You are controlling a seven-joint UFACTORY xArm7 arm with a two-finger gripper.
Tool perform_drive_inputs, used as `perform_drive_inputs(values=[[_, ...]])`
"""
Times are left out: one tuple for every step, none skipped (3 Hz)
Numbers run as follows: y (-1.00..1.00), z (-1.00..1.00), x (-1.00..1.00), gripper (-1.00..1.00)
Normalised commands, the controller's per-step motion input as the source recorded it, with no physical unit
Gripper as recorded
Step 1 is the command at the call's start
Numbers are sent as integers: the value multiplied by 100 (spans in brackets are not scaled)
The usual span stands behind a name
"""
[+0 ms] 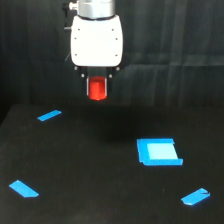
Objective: Pick up the red object from the table
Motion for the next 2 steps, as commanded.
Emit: perform_drive_inputs(values=[[-9,26,5,-100],[-1,25,8,-96]])
